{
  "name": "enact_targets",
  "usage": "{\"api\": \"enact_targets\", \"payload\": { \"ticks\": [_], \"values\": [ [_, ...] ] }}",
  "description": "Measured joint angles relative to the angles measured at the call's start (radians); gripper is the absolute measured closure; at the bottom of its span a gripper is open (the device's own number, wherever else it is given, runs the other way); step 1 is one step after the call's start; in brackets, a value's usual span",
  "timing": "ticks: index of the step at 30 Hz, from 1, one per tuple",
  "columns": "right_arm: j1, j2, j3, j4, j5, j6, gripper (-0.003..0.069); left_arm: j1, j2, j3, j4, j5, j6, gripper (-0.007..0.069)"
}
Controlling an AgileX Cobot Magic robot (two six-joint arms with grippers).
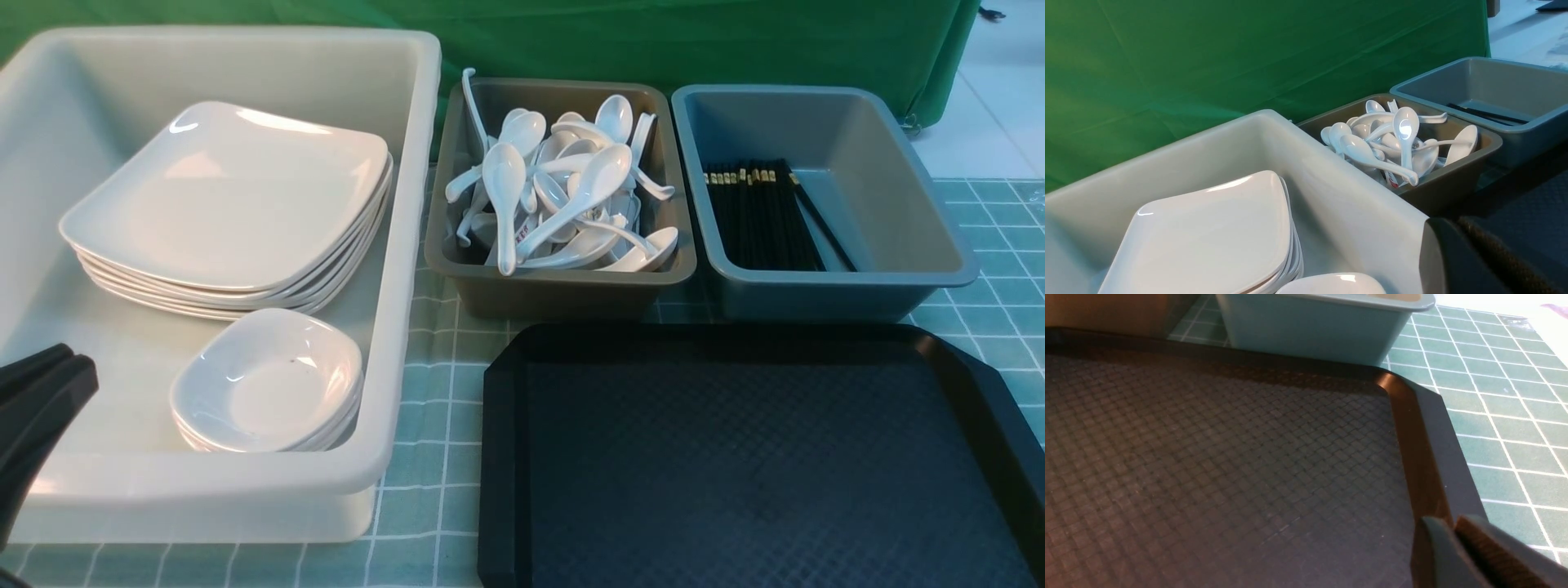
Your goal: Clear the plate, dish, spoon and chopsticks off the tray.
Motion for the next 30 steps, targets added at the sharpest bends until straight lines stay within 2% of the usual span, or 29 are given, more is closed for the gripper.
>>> {"api": "enact_targets", "payload": {
  "ticks": [7,9,12,14,16,17,18,19,23,26,30],
  "values": [
    [0.0,0.0,0.0,0.0,0.0,0.003,0.0524,0.018,-0.028,0.035,0.037,-0.046,0.002,0.0611],
    [0.0,0.0,0.0,0.0,0.0,0.003,0.0517,0.081,-0.086,0.085,0.067,-0.046,-0.025,0.061],
    [0.0,0.0,0.0,0.0,0.0,0.003,0.0503,0.192,-0.172,0.157,0.077,-0.044,-0.117,0.0608],
    [0.0,0.0,0.0,0.0,0.0,0.003,0.0494,0.293,-0.246,0.22,0.078,-0.046,-0.228,0.0607],
    [0.0,0.0,0.0,0.0,0.0,0.003,0.0491,0.321,-0.263,0.241,0.078,-0.047,-0.272,0.0607],
    [0.0,0.0,0.0,0.0,0.0,0.003,0.0487,0.376,-0.278,0.295,0.078,-0.053,-0.354,0.0607],
    [0.0,0.0,0.0,0.0,0.0,0.003,0.0487,0.386,-0.28,0.301,0.078,-0.053,-0.364,0.0607],
    [0.0,-0.001,0.0,0.0,0.0,0.003,0.0484,0.417,-0.284,0.349,0.079,-0.062,-0.442,0.0607],
    [0.0,-0.001,0.0,0.0,0.0,0.003,0.0479,0.462,-0.284,0.396,0.092,-0.024,-0.54,0.0607],
    [0.0,-0.001,0.0,0.0,0.0,0.003,0.0475,0.462,-0.284,0.398,0.102,0.032,-0.55,0.0607],
    [0.0,-0.001,0.0,0.0,0.0,0.003,0.0464,0.461,-0.284,0.398,0.103,0.025,-0.55,0.0607]
  ]
}}
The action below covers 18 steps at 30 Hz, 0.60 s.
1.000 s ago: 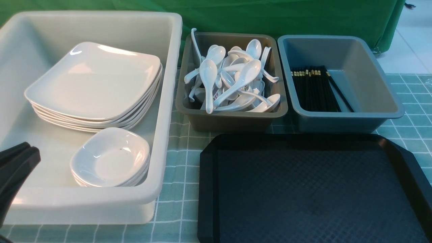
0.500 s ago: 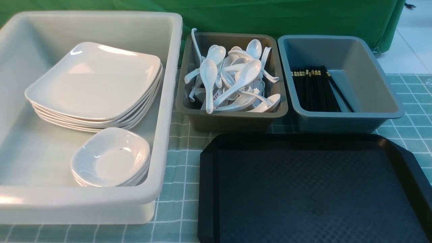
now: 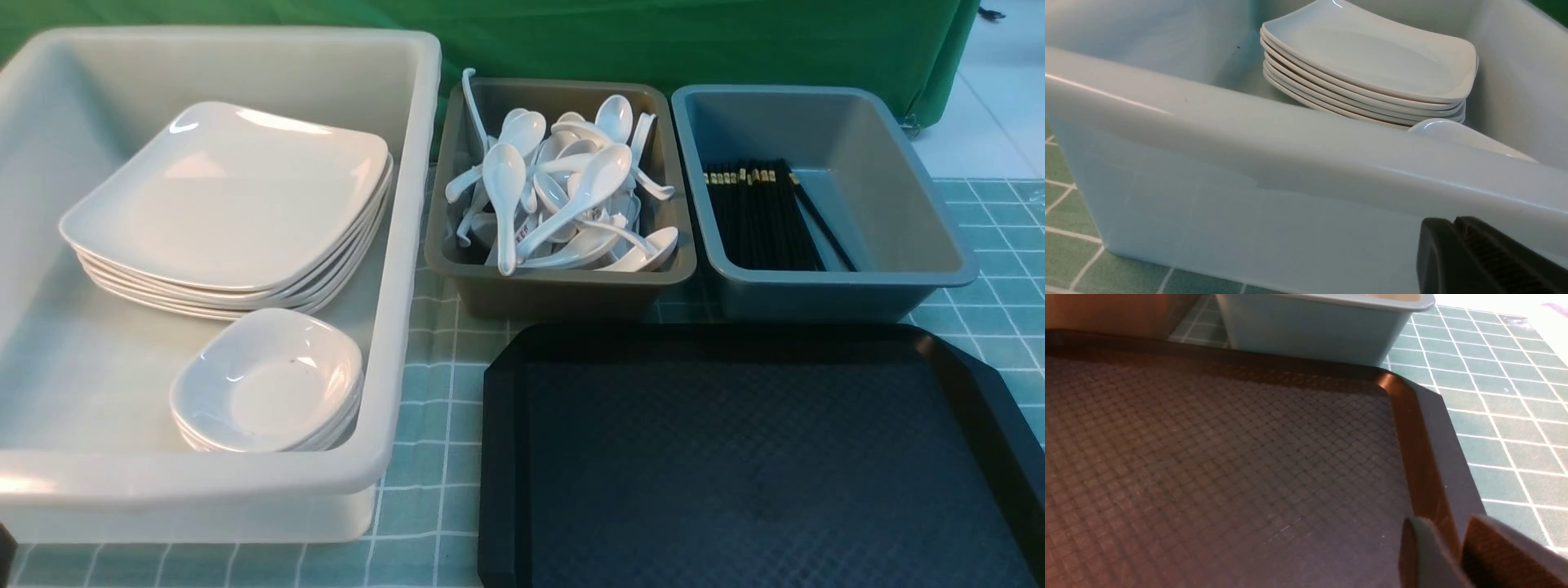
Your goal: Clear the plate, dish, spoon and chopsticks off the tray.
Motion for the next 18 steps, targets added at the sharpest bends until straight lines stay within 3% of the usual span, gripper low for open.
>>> {"api": "enact_targets", "payload": {
  "ticks": [18],
  "values": [
    [0.0,0.0,0.0,0.0,0.0,0.0,0.0424,0.0,0.0,0.0,0.015,-0.004,-0.002,0.0607]
  ]
}}
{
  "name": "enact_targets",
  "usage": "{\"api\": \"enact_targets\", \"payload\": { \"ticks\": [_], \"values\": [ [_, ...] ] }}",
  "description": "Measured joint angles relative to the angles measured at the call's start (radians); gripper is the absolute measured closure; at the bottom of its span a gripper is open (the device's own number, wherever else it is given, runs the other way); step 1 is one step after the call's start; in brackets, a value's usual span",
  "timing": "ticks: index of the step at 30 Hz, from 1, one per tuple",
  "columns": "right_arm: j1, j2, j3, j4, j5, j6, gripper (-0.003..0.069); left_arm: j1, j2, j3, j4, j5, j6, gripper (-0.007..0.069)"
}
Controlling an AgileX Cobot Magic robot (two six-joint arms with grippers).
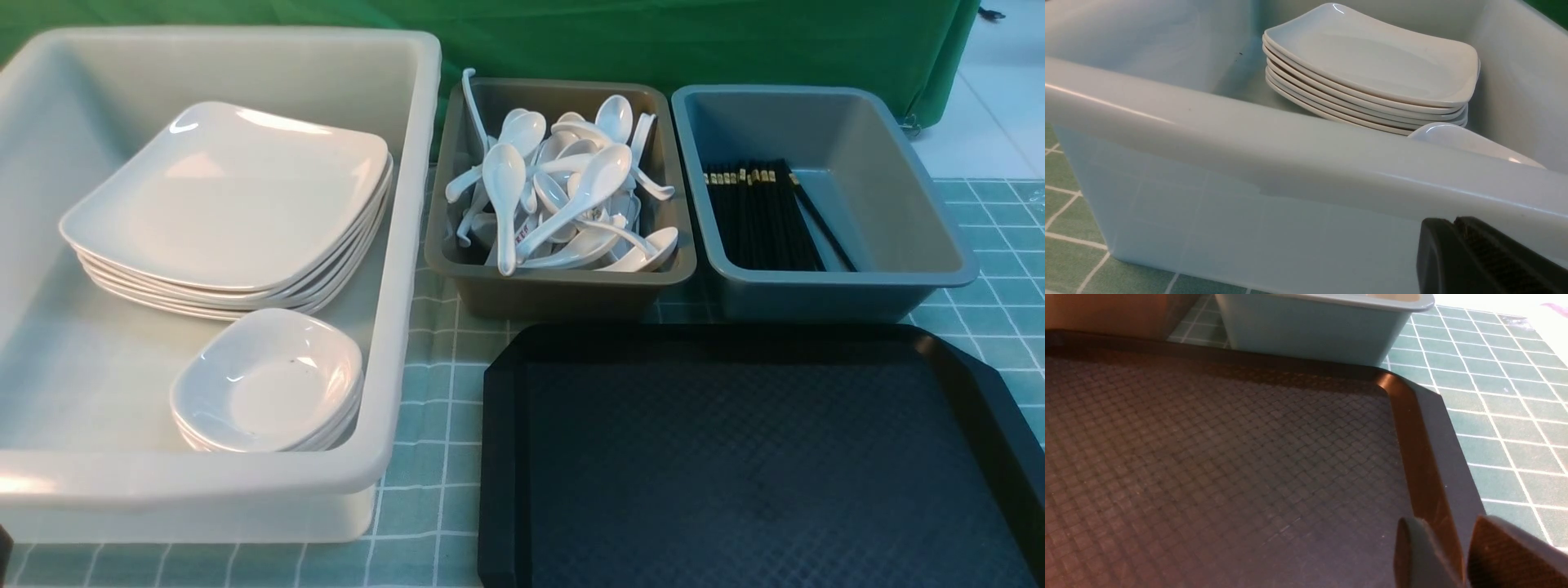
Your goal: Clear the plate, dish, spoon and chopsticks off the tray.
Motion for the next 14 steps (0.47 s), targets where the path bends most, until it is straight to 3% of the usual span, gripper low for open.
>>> {"api": "enact_targets", "payload": {
  "ticks": [14],
  "values": [
    [0.0,0.0,0.0,0.001,0.0,0.0,0.0418,0.0,0.0,0.0,0.001,0.0,-0.003,0.0607]
  ]
}}
